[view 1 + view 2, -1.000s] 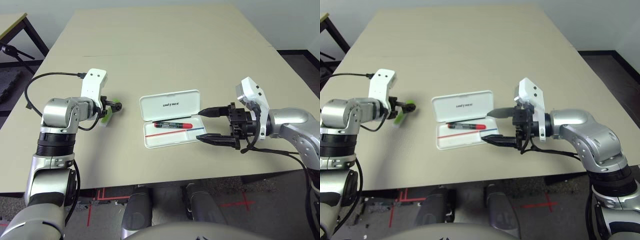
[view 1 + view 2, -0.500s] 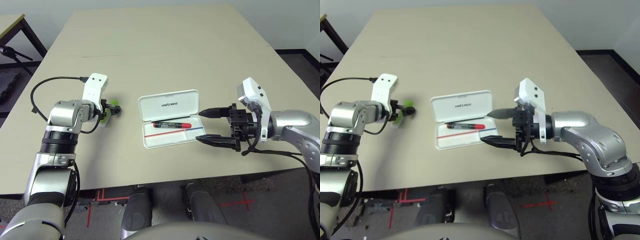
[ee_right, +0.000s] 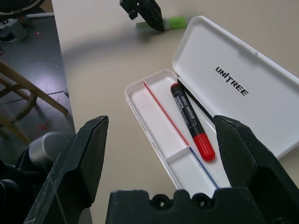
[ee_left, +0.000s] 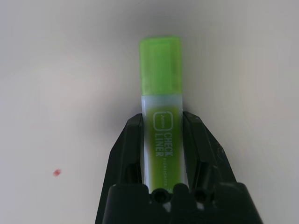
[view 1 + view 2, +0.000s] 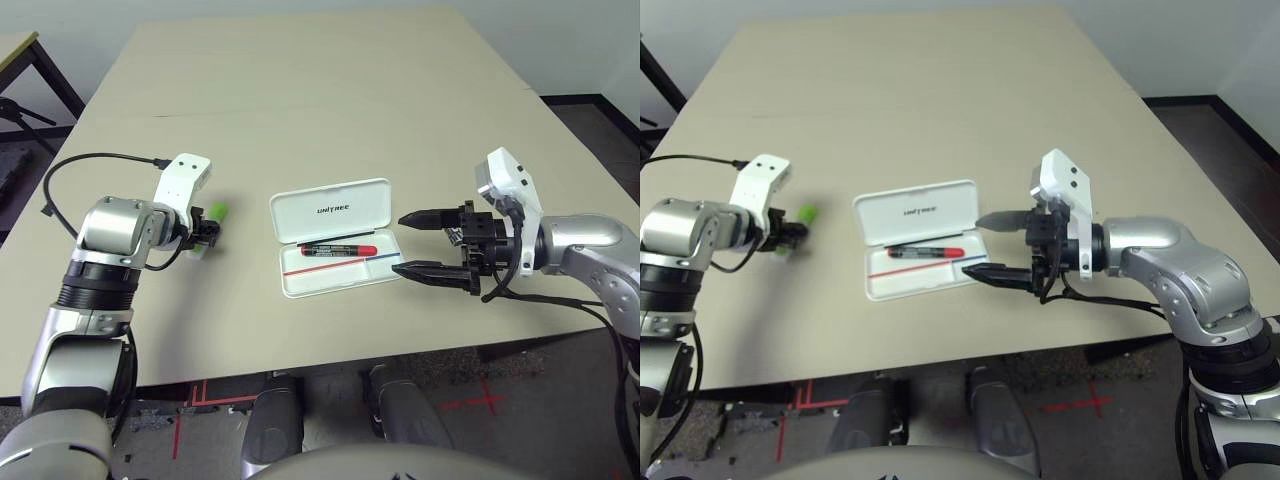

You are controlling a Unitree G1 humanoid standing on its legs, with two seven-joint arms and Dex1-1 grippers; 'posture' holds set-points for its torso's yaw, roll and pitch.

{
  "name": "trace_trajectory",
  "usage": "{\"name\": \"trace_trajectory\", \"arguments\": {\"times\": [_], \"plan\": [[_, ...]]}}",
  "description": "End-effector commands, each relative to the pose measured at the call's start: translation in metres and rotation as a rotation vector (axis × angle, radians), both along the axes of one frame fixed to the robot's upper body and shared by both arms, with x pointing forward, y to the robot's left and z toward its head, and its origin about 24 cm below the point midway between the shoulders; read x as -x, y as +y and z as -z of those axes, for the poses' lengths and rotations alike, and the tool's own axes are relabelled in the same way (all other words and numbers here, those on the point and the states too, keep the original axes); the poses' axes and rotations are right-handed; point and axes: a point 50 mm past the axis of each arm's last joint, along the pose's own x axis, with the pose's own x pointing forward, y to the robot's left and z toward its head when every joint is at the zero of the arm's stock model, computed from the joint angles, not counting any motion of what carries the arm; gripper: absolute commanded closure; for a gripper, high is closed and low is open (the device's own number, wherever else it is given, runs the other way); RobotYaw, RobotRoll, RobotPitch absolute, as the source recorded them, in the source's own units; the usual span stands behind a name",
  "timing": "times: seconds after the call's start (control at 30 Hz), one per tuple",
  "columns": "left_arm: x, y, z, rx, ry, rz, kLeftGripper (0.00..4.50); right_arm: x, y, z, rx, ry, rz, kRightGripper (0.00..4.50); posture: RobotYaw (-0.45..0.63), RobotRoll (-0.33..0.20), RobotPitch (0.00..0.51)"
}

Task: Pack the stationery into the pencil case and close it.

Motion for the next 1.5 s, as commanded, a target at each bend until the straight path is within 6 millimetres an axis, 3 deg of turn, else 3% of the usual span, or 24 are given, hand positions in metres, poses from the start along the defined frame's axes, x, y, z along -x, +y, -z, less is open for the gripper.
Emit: {"name": "trace_trajectory", "arguments": {"times": [0.03, 0.3, 0.57, 0.73, 1.07, 1.5], "plan": [[0.004, -0.002, -0.012, -0.003, -0.028, 0.112, 3.43, -0.002, 0.002, 0.001, -0.001, 0.002, -0.021, 0.00, -0.04, 0.000, 0.126], [0.025, -0.014, -0.043, -0.037, -0.110, 0.472, 3.43, -0.008, 0.005, 0.002, -0.002, 0.000, -0.039, 0.00, -0.01, 0.000, 0.123], [0.072, -0.018, -0.039, -0.117, 0.099, 0.845, 3.43, -0.013, 0.006, 0.002, -0.002, -0.006, -0.049, 0.00, 0.00, 0.000, 0.118], [0.082, -0.027, -0.038, -0.154, 0.117, 0.961, 3.43, -0.014, 0.007, 0.000, -0.001, -0.011, -0.051, 0.00, 0.00, 0.000, 0.113], [0.084, -0.067, -0.045, -0.169, -0.021, 1.176, 3.43, -0.014, 0.005, -0.001, 0.004, -0.018, -0.046, 0.00, -0.01, 0.000, 0.111], [0.055, -0.130, -0.036, -0.129, -0.111, 1.312, 3.43, -0.013, -0.001, -0.001, 0.029, -0.015, -0.024, 0.00, -0.04, 0.000, 0.123]]}}
